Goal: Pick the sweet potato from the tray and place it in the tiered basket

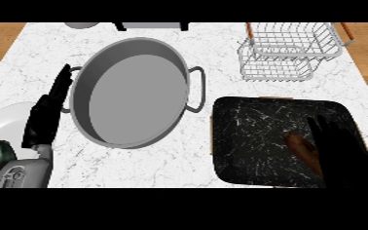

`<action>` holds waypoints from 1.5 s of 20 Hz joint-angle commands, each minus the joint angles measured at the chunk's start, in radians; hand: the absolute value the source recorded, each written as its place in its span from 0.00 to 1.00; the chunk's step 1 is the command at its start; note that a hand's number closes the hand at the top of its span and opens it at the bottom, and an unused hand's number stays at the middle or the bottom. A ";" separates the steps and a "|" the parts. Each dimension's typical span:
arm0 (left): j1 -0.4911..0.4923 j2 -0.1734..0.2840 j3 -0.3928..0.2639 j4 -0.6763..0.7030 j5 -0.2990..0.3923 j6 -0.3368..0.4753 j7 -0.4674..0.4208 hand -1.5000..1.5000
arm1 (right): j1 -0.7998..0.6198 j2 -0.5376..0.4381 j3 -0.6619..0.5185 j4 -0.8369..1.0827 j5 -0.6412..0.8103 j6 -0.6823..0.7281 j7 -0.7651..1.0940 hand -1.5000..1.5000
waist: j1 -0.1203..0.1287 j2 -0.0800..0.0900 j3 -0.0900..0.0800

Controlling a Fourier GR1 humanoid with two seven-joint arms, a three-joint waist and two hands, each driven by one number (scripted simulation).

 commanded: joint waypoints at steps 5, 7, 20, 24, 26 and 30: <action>-0.007 0.025 0.056 0.011 0.012 -0.060 -0.008 0.50 | 0.010 0.074 -0.056 0.068 0.048 0.006 -0.058 0.00 | 0.000 0.000 0.000; 0.025 -0.012 0.018 -0.079 -0.020 -0.029 0.048 0.50 | 0.076 0.088 -0.038 0.027 0.075 -0.006 -0.053 0.00 | 0.000 -0.001 0.000; 0.017 -0.030 0.063 -0.027 -0.021 -0.061 -0.010 0.50 | -0.034 0.194 -0.090 0.239 0.128 0.018 -0.168 0.00 | 0.002 0.000 0.000; 0.039 -0.053 0.038 -0.077 -0.044 -0.055 0.033 0.50 | -0.046 0.170 -0.184 0.382 0.085 -0.063 -0.304 0.00 | 0.003 0.000 0.000; -0.021 -0.067 0.033 0.003 -0.066 -0.030 0.017 0.50 | -0.096 0.212 -0.130 0.398 0.104 0.034 -0.234 1.00 | 0.002 0.001 0.000; -0.054 -0.030 0.077 0.035 -0.028 -0.062 0.007 0.50 | -0.095 0.101 -0.068 0.376 0.156 0.105 -0.305 1.00 | 0.002 0.002 0.000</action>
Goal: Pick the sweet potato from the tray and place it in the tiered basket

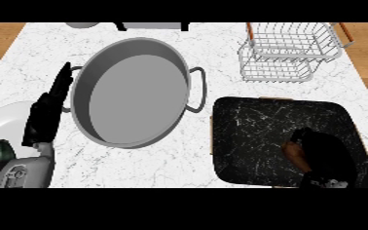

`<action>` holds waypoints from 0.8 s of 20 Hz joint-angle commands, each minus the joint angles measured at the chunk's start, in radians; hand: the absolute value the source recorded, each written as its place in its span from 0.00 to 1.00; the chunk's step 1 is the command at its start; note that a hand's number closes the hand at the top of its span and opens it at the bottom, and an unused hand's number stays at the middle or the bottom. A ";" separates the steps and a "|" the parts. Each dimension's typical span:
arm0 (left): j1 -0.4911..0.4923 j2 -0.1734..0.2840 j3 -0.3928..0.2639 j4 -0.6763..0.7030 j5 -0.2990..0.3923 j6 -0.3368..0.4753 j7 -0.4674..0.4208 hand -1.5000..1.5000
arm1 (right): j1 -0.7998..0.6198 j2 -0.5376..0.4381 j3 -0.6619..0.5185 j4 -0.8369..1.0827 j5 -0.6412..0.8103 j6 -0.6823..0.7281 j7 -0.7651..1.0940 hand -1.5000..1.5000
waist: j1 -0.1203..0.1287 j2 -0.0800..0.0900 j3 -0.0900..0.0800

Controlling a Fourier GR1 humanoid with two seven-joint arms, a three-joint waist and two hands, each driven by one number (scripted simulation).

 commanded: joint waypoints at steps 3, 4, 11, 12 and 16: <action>0.043 0.000 0.014 0.010 0.006 -0.012 -0.081 0.50 | -0.064 -0.032 0.045 0.043 0.089 0.023 -0.049 1.00 | 0.001 0.006 0.010; 0.024 -0.021 -0.008 -0.028 -0.011 0.001 -0.004 0.50 | -0.035 0.015 0.066 0.078 0.114 -0.045 -0.050 1.00 | -0.001 0.005 0.010; 0.032 -0.022 0.002 0.004 -0.022 0.011 -0.042 0.50 | 0.087 0.043 -0.016 -0.170 -0.021 -0.013 -0.050 1.00 | -0.011 0.003 0.009; 0.064 0.010 0.018 -0.043 0.008 -0.035 -0.029 0.50 | 0.017 0.099 0.004 -0.126 -0.004 -0.009 -0.016 1.00 | -0.002 0.004 0.010; -0.038 -0.003 0.008 0.030 0.000 -0.023 -0.028 0.50 | -0.192 0.383 0.211 0.009 -0.036 -0.023 0.180 1.00 | 0.039 0.016 0.009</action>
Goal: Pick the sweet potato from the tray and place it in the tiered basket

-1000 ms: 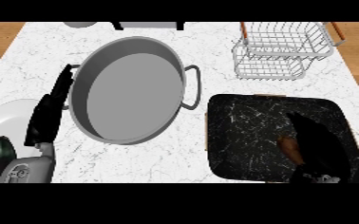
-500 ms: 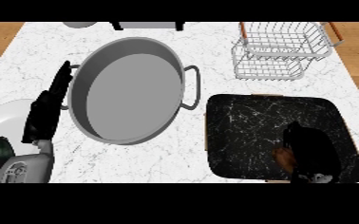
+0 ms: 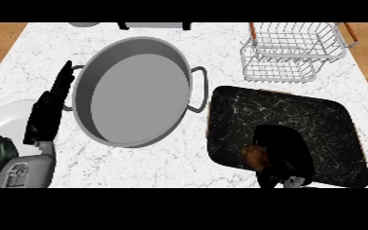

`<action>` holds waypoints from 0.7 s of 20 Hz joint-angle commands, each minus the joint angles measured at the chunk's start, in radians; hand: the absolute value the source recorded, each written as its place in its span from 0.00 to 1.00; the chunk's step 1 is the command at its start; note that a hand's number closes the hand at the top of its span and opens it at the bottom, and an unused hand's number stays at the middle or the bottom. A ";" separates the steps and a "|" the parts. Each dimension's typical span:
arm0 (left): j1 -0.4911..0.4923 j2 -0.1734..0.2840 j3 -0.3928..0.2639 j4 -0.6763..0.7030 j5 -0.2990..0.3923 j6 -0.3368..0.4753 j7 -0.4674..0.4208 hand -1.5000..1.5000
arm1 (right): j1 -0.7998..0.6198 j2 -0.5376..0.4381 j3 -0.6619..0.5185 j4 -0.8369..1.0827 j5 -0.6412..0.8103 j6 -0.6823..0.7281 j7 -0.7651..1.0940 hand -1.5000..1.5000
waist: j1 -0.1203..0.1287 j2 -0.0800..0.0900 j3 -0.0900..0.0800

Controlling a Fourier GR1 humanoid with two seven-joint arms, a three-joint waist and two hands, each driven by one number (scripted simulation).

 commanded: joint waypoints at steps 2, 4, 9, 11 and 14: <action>-0.013 -0.012 -0.033 0.006 -0.009 -0.015 -0.009 0.50 | -0.164 0.163 0.172 0.103 -0.151 -0.091 0.174 1.00 | 0.074 0.017 0.004; -0.026 -0.024 -0.048 0.005 -0.011 -0.018 0.007 0.50 | -0.239 0.165 0.216 0.089 -0.209 -0.215 0.267 1.00 | 0.064 0.010 0.004; -0.029 -0.015 -0.025 0.030 -0.016 -0.001 -0.010 0.50 | -0.449 0.168 0.258 0.039 -0.181 -0.483 0.405 1.00 | 0.040 0.000 0.001; -0.039 -0.038 -0.037 0.042 -0.019 0.008 0.002 0.50 | -0.572 0.169 0.247 0.065 -0.119 -0.524 0.464 1.00 | 0.033 0.000 0.001; -0.050 -0.002 -0.001 0.021 -0.002 -0.003 0.018 0.50 | -0.705 0.169 0.233 0.085 -0.092 -0.555 0.537 1.00 | 0.020 -0.003 0.001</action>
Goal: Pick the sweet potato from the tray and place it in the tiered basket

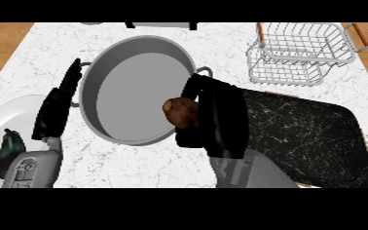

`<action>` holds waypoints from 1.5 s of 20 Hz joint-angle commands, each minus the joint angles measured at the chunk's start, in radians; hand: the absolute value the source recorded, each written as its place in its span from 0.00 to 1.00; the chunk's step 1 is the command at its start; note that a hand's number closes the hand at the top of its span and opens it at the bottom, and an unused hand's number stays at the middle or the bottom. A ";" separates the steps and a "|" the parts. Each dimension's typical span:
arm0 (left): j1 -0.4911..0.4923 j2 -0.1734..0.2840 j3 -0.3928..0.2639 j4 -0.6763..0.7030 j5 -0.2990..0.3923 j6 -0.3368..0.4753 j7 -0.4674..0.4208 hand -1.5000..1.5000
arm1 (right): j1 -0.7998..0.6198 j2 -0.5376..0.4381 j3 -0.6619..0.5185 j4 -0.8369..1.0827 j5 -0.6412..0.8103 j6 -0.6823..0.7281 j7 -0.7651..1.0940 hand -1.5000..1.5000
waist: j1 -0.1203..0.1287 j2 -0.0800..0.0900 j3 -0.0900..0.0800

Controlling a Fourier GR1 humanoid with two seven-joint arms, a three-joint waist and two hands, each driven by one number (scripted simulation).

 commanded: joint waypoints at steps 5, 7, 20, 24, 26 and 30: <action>0.013 0.030 0.042 0.023 0.019 -0.013 -0.018 0.50 | -0.378 0.007 -0.119 0.064 0.090 0.045 0.180 1.00 | -0.034 -0.003 0.000; -0.003 0.006 0.024 0.035 0.001 0.007 -0.007 0.50 | -0.428 -0.007 -0.164 0.106 0.118 0.149 0.165 1.00 | -0.045 -0.005 0.000; 0.008 0.005 0.022 -0.010 -0.001 -0.002 0.012 0.50 | -0.570 -0.113 -0.454 0.404 -0.041 0.168 -0.190 1.00 | -0.033 0.001 0.001; -0.026 0.008 0.028 0.017 -0.011 0.008 0.017 0.50 | -0.536 -0.206 -0.408 0.446 0.050 0.193 -0.230 1.00 | -0.041 0.002 0.001; -0.006 0.037 0.058 0.005 0.025 -0.027 0.011 0.50 | -0.522 -0.231 -0.388 0.494 0.108 0.174 -0.231 1.00 | -0.037 0.002 0.000; -0.014 -0.026 0.004 -0.004 -0.033 0.036 0.038 0.50 | -0.550 -0.310 -0.396 0.585 0.164 0.197 -0.266 1.00 | -0.040 0.002 0.001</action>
